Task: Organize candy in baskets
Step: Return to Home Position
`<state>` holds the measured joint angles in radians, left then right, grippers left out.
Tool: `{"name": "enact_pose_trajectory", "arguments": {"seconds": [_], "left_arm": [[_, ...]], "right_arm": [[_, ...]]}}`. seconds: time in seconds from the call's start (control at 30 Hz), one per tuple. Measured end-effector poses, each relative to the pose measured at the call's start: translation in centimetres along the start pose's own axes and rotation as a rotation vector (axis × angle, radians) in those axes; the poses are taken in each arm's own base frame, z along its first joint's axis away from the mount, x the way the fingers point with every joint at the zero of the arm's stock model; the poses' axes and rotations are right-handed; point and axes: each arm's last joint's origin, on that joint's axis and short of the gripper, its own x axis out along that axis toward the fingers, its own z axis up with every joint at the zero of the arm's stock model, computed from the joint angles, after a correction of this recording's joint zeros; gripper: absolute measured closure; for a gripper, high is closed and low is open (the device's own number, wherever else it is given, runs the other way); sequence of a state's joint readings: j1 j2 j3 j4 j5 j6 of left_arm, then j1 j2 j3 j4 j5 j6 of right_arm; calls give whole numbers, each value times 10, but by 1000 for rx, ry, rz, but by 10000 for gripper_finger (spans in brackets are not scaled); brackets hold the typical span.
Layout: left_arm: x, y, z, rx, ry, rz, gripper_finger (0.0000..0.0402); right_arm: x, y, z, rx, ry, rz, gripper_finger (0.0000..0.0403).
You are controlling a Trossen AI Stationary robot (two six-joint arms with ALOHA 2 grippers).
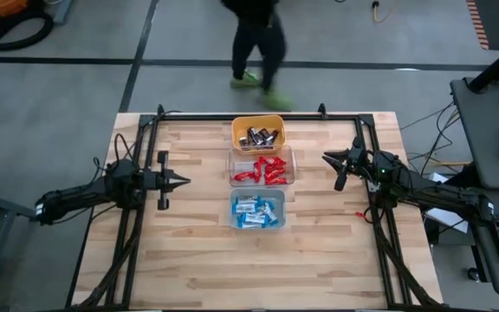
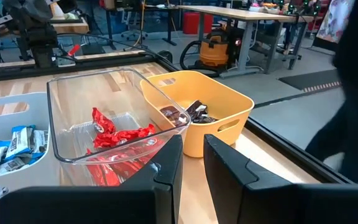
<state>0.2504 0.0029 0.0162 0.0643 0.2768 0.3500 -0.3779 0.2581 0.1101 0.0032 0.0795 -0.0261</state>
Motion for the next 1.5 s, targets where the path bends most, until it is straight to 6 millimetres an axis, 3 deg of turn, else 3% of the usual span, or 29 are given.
{"name": "enact_pose_trajectory", "arguments": {"seconds": [0.4, 0.7, 0.87, 1.3, 1.5], "left_arm": [[1, 0, -1, -4, 14, -5, 402], [1, 0, -1, -5, 17, -6, 402], [1, 0, -1, -5, 17, -5, 402], [2, 0, -2, -7, 35, -12, 402], [2, 0, -2, -7, 33, -11, 402]], "right_arm": [[-1, 1, 0, -1, -7, 7, 346], [-20, 11, 12, 20, -194, 78, 346], [-22, 23, 1, -32, -318, 180, 346], [-26, 29, 6, 60, -376, 278, 346], [-26, 32, 3, 12, -354, 362, 346]]}}
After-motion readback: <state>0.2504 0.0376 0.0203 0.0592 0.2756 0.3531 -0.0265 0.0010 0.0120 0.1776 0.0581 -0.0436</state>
